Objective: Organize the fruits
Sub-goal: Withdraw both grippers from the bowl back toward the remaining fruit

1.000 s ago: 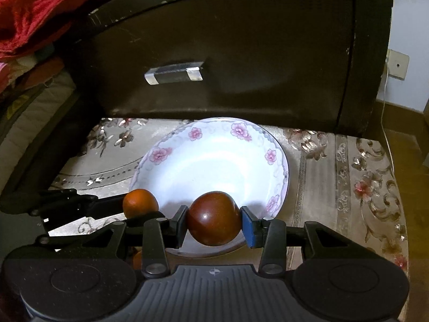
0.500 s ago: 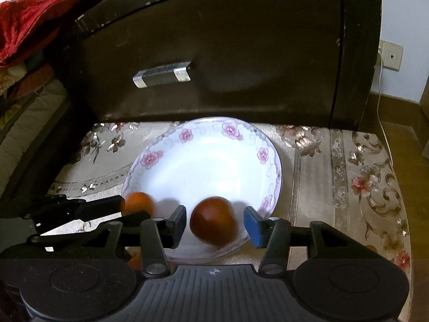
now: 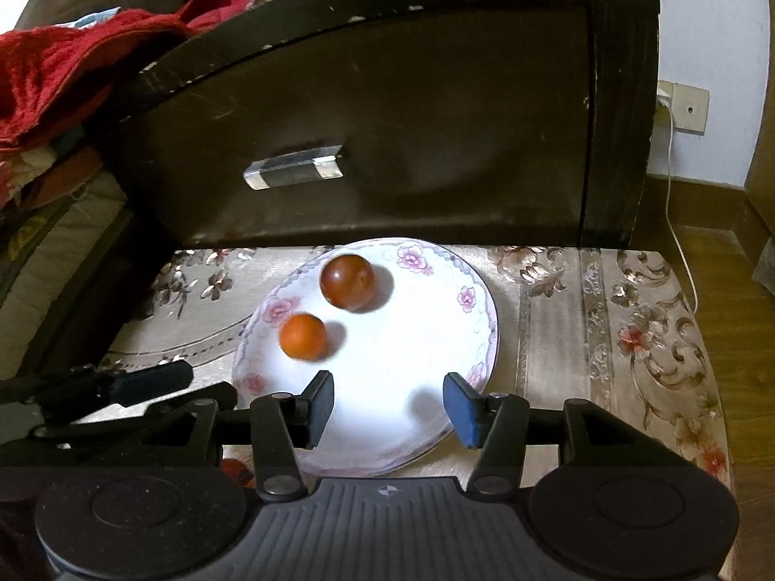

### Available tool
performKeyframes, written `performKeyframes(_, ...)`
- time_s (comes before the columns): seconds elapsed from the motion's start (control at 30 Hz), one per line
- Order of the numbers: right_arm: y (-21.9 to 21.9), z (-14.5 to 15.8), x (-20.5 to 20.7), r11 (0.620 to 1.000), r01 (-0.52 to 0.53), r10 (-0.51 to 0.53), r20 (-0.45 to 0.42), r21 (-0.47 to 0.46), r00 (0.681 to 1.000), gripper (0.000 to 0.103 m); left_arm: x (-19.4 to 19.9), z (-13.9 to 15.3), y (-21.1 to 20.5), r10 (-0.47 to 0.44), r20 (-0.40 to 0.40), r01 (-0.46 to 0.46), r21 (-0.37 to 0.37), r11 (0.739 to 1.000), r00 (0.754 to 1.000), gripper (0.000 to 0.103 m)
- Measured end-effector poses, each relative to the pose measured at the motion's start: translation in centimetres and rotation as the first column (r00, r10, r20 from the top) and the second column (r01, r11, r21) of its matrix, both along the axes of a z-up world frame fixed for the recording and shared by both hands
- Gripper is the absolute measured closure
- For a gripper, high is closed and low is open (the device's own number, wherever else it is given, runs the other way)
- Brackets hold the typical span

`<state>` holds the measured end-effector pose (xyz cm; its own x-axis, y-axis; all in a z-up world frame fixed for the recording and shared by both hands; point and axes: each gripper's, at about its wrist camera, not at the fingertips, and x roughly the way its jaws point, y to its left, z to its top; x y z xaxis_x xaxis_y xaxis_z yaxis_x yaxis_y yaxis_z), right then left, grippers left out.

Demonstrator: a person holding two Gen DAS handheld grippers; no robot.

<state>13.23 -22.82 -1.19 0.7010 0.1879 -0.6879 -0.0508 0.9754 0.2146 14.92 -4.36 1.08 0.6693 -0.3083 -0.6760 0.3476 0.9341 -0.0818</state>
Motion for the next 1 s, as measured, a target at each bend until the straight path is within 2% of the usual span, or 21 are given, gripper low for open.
performKeyframes(0.33,1.1,1.0,-3.1,1.0,-0.013,0.013,0.017,-0.005,1.0,0.054,-4.1,1.6,3.4,0.045,0.026,-0.045,0.016,0.999,0.999,0.053)
performKeyframes(0.6,2.7,0.9,-5.5,0.998,-0.063,0.063,0.011,-0.007,0.998,0.052,-6.9,1.0,6.5,0.087,0.001,-0.087,0.044,0.995,0.996,0.051)
performKeyframes(0.87,4.8,-0.8,-7.7,0.991,-0.133,0.131,-0.052,-0.033,0.99,0.052,-9.8,-0.4,7.5,0.046,-0.061,-0.039,0.107,0.993,0.997,0.05)
performKeyframes(1.0,6.1,-1.5,-7.9,0.982,-0.185,0.182,-0.075,-0.046,0.981,0.052,-9.9,-1.1,7.1,0.025,-0.077,-0.015,0.129,0.991,0.997,0.05)
